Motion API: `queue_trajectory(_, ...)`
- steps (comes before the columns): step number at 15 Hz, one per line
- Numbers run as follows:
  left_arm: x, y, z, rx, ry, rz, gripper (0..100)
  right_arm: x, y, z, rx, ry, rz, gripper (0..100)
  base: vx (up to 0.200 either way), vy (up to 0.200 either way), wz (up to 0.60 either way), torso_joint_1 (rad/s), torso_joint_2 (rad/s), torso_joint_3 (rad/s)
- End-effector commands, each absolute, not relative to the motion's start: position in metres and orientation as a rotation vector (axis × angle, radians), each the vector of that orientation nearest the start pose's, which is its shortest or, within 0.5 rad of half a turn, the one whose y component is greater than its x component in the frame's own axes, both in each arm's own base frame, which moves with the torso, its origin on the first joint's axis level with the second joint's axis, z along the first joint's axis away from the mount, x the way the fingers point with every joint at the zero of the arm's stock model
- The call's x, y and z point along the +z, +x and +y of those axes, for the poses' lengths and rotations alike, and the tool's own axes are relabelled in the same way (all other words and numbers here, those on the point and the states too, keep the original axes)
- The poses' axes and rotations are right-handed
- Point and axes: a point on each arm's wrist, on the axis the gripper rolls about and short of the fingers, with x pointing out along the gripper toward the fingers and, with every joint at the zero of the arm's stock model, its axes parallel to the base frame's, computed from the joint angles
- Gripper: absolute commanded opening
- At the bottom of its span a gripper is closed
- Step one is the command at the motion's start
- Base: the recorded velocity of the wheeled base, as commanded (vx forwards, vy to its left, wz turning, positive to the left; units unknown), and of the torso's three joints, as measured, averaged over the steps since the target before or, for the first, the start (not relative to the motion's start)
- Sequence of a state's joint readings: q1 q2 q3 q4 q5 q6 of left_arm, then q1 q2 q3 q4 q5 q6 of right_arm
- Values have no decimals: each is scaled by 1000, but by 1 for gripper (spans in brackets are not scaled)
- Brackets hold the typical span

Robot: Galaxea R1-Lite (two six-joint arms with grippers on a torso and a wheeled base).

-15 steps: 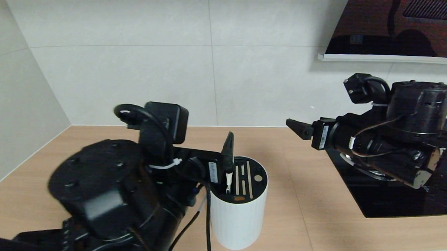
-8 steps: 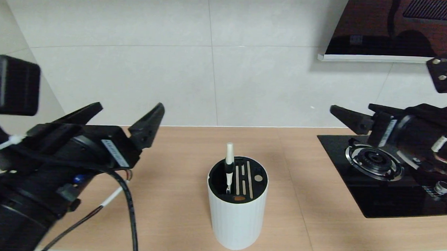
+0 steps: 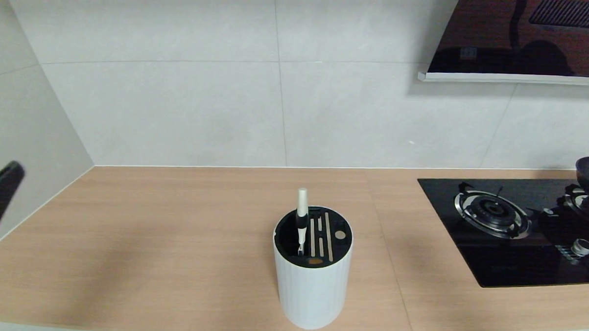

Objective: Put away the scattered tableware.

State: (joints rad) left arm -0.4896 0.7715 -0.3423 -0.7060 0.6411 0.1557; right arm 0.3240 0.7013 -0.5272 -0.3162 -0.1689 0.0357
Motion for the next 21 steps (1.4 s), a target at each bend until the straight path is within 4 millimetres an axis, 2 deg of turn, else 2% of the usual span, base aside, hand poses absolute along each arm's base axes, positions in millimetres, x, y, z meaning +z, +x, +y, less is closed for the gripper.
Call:
queue_trajectory(1,215,2,13,356,29,-314,100,222,-32,-9,-31,26,-259,100,0,0,0,0,0,0)
queue_trajectory(2,207,-21,17,386,39,-330,100,209,-56,-10,-53,15,-306,100,0,0,0,0,0,0)
queue_trajectory(3,199,-39,19,409,55,-324,100,198,-69,-11,-56,-24,-318,100,0,0,0,0,0,0)
queue_trajectory(5,187,-60,18,424,72,-303,100,200,-70,-11,-134,-14,-320,100,0,0,0,0,0,0)
queue_trajectory(7,185,-66,13,494,44,-328,100,201,-73,-10,-183,13,-336,100,0,0,0,0,0,0)
queue_trajectory(8,175,-74,11,508,52,-330,100,192,-77,-7,-208,2,-345,100,0,0,0,0,0,0)
queue_trajectory(9,170,-73,10,520,54,-306,100,185,-76,-6,-202,-7,-339,100,0,0,0,0,0,0)
queue_trajectory(12,141,-54,10,476,46,-192,100,145,-55,-4,-162,1,-217,100,0,0,0,0,0,0)
queue_trajectory(13,118,-42,9,420,70,-110,100,119,-41,-3,-111,28,-122,100,0,0,0,0,0,0)
queue_trajectory(14,107,-35,8,377,77,-91,100,108,-35,-2,-74,30,-104,100,0,0,0,0,0,0)
queue_trajectory(17,85,-24,5,257,82,-80,100,92,-25,-1,-25,25,-131,100,0,0,0,0,0,0)
queue_trajectory(21,79,-23,1,44,42,-30,100,80,-23,0,7,23,-43,100,0,0,0,0,0,0)
